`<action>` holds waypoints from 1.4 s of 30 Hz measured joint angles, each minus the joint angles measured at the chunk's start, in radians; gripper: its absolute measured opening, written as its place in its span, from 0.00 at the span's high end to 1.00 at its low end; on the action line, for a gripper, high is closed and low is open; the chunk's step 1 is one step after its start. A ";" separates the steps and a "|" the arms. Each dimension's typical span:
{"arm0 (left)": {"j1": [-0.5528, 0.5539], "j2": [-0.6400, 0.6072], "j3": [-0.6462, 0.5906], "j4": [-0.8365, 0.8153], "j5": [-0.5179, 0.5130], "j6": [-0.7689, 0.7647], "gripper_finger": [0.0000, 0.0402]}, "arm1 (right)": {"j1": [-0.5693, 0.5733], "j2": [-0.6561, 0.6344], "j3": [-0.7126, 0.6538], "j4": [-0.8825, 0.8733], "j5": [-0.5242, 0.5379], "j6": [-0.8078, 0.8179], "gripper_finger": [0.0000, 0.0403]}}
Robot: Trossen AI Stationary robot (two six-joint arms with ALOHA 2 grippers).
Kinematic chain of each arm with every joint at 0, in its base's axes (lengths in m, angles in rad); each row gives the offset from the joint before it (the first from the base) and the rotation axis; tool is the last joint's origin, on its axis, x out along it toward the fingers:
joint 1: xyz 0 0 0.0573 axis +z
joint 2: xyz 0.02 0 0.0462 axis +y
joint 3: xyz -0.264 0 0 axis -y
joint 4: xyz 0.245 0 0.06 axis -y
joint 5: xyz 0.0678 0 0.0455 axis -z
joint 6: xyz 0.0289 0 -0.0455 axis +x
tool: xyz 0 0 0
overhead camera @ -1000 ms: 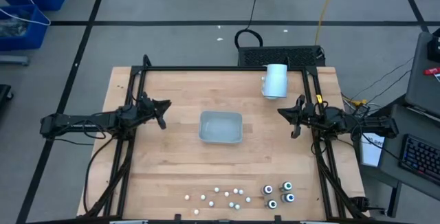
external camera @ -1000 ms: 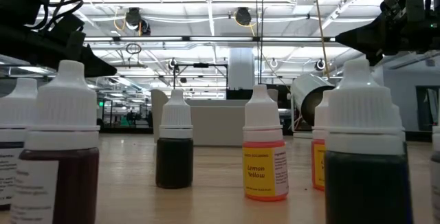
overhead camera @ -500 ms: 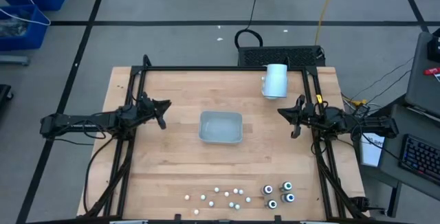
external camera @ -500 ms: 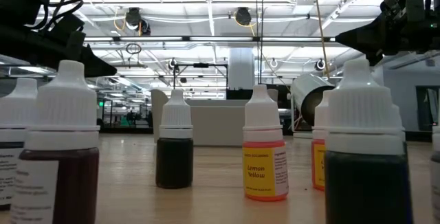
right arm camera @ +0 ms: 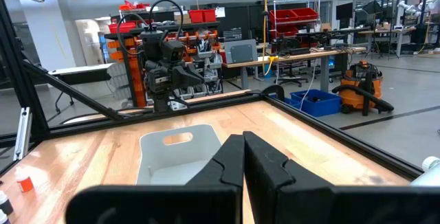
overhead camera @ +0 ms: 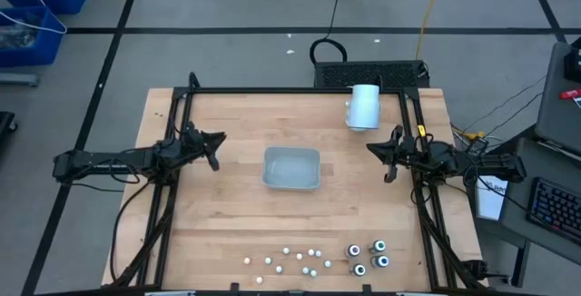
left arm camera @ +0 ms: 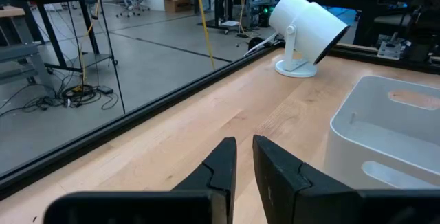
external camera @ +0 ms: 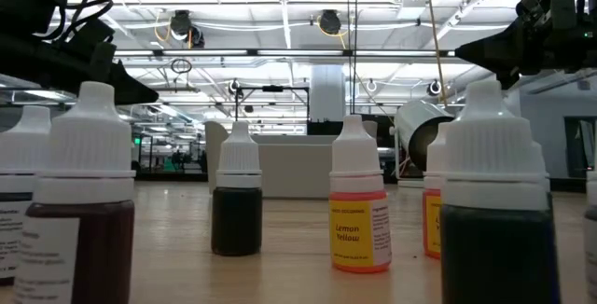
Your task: Pick & Place food coloring
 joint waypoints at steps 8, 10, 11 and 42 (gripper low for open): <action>0.000 0.000 0.000 0.000 0.000 0.000 0.86 | 0.000 0.000 0.000 0.000 0.000 0.000 1.00; 0.000 0.000 0.000 0.000 0.000 0.000 0.86 | 0.000 0.000 0.000 0.000 0.000 0.000 1.00; 0.000 0.000 0.000 0.000 0.000 0.000 0.86 | 0.000 0.000 0.000 0.000 0.000 0.000 1.00; 0.000 0.000 0.001 0.073 0.095 -0.061 0.86 | 0.000 0.000 0.000 0.009 0.000 0.000 1.00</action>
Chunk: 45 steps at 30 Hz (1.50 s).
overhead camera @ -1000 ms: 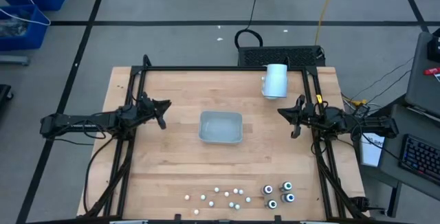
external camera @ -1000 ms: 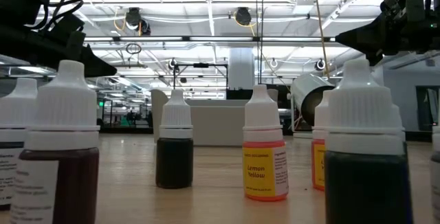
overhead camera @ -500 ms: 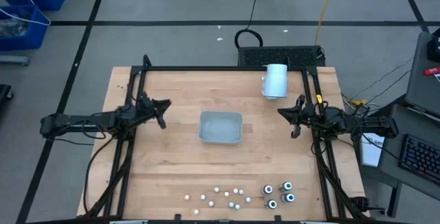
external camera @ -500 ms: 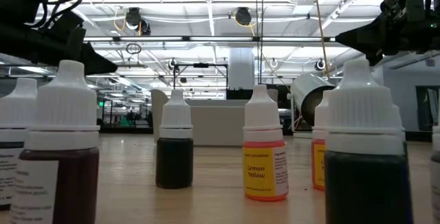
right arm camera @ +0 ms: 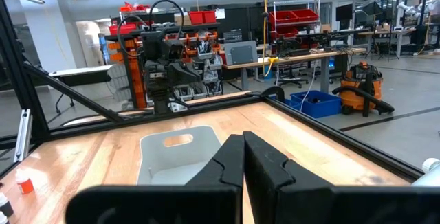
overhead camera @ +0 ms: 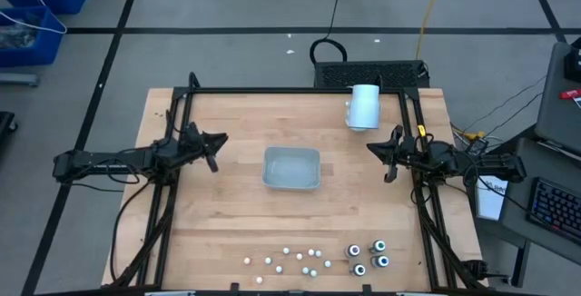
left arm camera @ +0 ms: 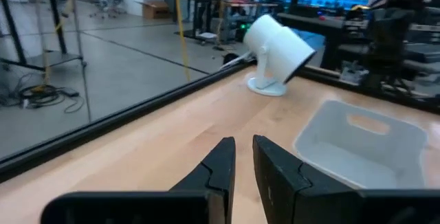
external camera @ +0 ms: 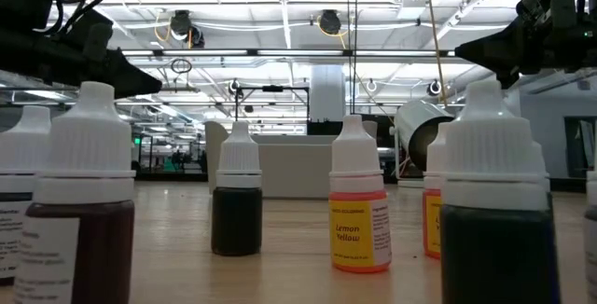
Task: Pick & Place food coloring
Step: Put the big green food coloring bottle into the gray bin
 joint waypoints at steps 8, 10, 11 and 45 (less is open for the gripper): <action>0.000 0.000 0.000 0.032 0.029 -0.001 0.86 | 0.000 0.005 0.012 0.090 0.001 -0.102 1.00; 0.000 0.000 0.000 0.023 0.064 -0.001 0.86 | 0.000 0.012 0.050 0.091 0.026 -0.142 1.00; 0.000 0.000 0.000 0.022 0.073 -0.001 0.86 | 0.000 0.021 0.068 0.069 0.036 -0.158 1.00; 0.000 0.000 -0.001 -0.007 0.150 -0.001 0.86 | 0.982 0.957 1.024 -0.652 0.706 0.088 0.78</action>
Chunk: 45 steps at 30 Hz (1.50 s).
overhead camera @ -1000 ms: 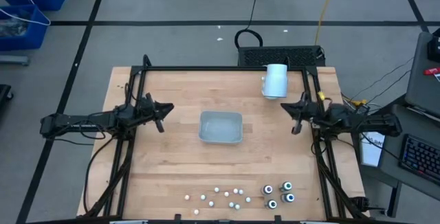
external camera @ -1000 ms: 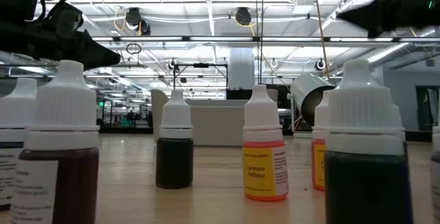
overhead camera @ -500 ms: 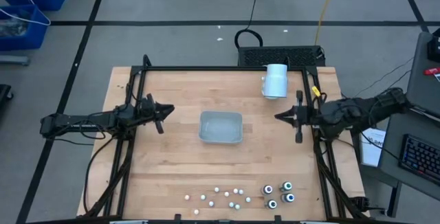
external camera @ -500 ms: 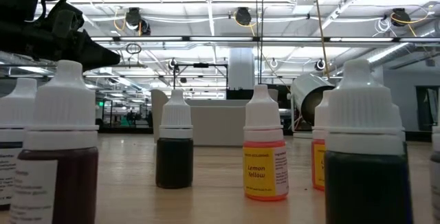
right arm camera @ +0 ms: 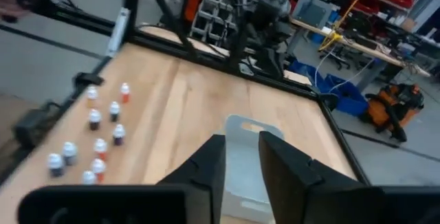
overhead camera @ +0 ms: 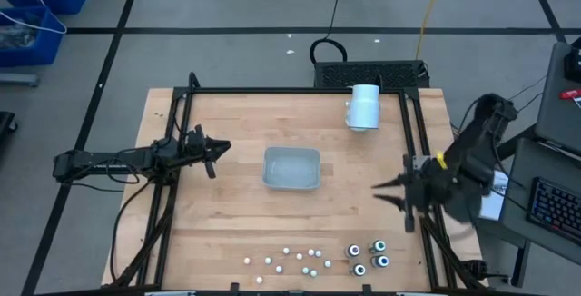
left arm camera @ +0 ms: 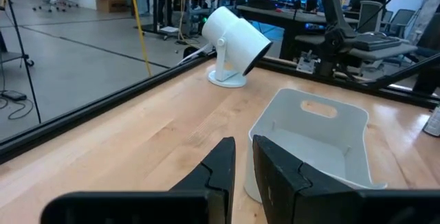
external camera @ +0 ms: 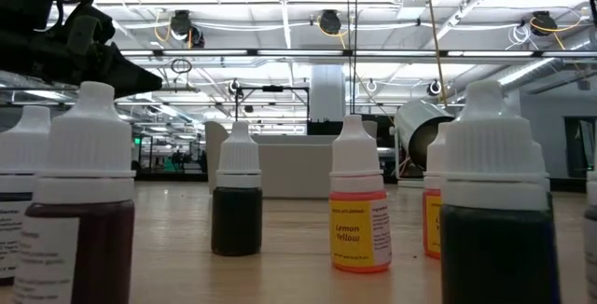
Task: Pick & Place food coloring
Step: Put the big green food coloring bottle into the gray bin
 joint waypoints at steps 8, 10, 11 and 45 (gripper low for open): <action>0.000 0.000 0.000 0.005 -0.001 0.000 0.86 | 0.185 0.145 0.002 -0.033 -0.024 0.309 0.65; 0.000 0.000 0.000 0.016 -0.001 0.000 0.86 | 0.210 0.194 0.001 -0.034 -0.028 0.376 0.62; 0.000 0.000 0.000 0.019 -0.002 0.000 0.86 | 0.218 0.215 0.001 -0.033 -0.028 0.403 0.61; 0.000 0.000 0.000 0.059 -0.001 0.078 0.86 | 0.334 0.335 -0.352 0.153 -0.029 0.989 0.49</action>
